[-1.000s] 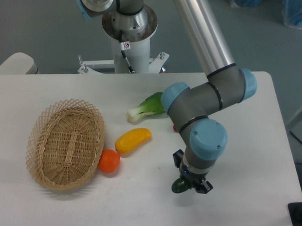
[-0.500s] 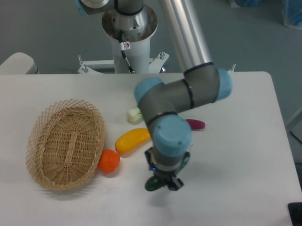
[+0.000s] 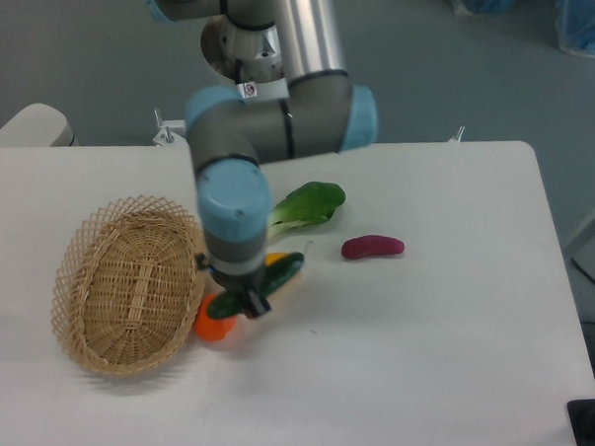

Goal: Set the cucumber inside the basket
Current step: 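Carry the cucumber over the wicker basket, then lower the cucumber into the basket and open the gripper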

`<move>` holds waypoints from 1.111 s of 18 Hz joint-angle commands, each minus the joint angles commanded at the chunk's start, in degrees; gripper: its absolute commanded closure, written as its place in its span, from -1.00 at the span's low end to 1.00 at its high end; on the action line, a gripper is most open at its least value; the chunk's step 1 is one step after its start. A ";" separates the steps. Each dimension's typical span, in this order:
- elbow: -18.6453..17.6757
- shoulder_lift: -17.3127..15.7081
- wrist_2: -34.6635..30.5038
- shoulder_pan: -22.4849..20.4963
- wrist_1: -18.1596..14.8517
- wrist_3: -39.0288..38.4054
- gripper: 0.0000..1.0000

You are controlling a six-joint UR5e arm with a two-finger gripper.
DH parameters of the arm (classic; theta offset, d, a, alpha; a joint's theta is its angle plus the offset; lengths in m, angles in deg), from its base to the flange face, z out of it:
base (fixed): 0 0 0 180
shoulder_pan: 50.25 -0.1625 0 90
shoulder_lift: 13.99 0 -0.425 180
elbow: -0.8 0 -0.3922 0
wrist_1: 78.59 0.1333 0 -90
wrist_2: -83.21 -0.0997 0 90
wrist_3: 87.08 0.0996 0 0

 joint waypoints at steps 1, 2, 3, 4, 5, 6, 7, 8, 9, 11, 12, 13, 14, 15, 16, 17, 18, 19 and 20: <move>-0.70 -0.18 -0.09 1.40 -0.09 -1.23 0.72; -1.49 -0.26 -0.09 2.98 0.17 -2.20 0.72; -1.67 -0.27 -0.09 4.39 0.26 -3.16 0.72; -1.67 -0.18 -0.09 5.54 0.35 -4.39 0.72; -1.67 0.08 -0.09 6.59 0.35 -5.88 0.72; -1.67 0.43 0.09 7.39 0.44 -7.20 0.72; -1.59 0.96 0.00 8.09 0.61 -8.43 0.71; -1.24 1.75 0.00 9.32 0.61 -9.84 0.71; -1.06 2.28 0.00 10.46 0.61 -11.07 0.71; -0.10 2.98 0.09 11.61 1.22 -13.01 0.71; -0.09 3.42 0.09 12.05 2.19 -13.89 0.71; -0.27 4.21 0.09 12.31 3.15 -14.42 0.69; -0.27 4.74 0.00 12.40 3.68 -14.51 0.65; -0.09 5.27 0.00 12.41 3.95 -14.51 0.59; -0.09 5.36 0.09 12.41 4.04 -14.42 0.44; -0.01 5.36 0.17 12.41 4.13 -14.08 0.15; 0.00 5.27 0.18 12.41 4.22 -14.07 -0.18; 0.00 5.36 0.18 12.41 4.48 -14.42 -0.53; -0.09 5.36 0.18 12.41 5.00 -14.86 -1.00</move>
